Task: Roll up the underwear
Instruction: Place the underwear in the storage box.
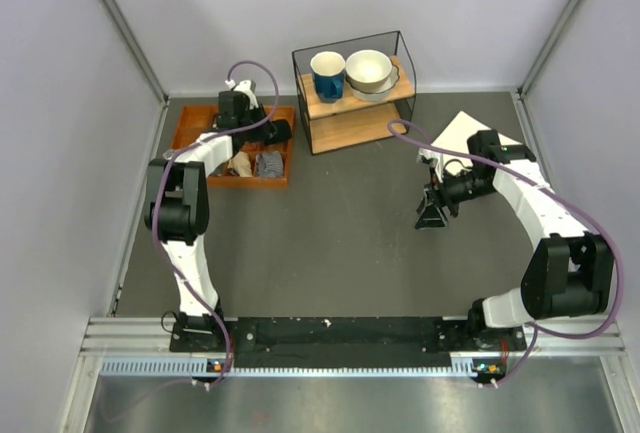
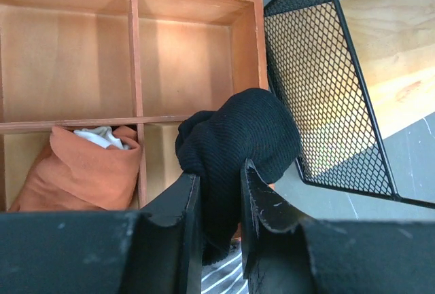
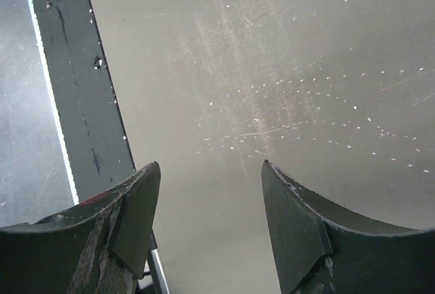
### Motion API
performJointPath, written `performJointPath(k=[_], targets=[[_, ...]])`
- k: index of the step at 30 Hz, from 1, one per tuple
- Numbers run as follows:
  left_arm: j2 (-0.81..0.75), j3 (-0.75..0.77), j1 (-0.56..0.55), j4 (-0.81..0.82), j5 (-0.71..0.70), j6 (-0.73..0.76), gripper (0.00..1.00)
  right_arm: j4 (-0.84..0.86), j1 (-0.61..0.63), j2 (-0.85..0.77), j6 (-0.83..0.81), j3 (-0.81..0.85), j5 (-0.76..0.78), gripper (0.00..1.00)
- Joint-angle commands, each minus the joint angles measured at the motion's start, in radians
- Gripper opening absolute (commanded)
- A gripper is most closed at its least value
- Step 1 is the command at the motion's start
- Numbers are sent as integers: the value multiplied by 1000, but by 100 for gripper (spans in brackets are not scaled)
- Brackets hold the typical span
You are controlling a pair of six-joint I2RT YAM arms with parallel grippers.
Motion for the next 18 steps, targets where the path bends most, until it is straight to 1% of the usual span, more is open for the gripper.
performJointPath(k=[1,2,4,9,14,18], targets=[[51,122,21,-83,-22,0,0,15,-7,7,-4,-7,-8,61],[80,147,23,-154,-27,2,0,15,-7,7,-6,-7,-8,61],[120,207,25,-218,-22,5,0,15,-6,3,-6,-5,-4,62],[165,258,26,-372,-48,-40,0,13,-6,-8,-4,-2,-1,62],[177,239,28,-416,-81,-46,0,13,-7,-25,-6,-4,-5,62],[208,261,28,-477,-97,-57,0,11,-9,-36,-7,-4,-7,61]])
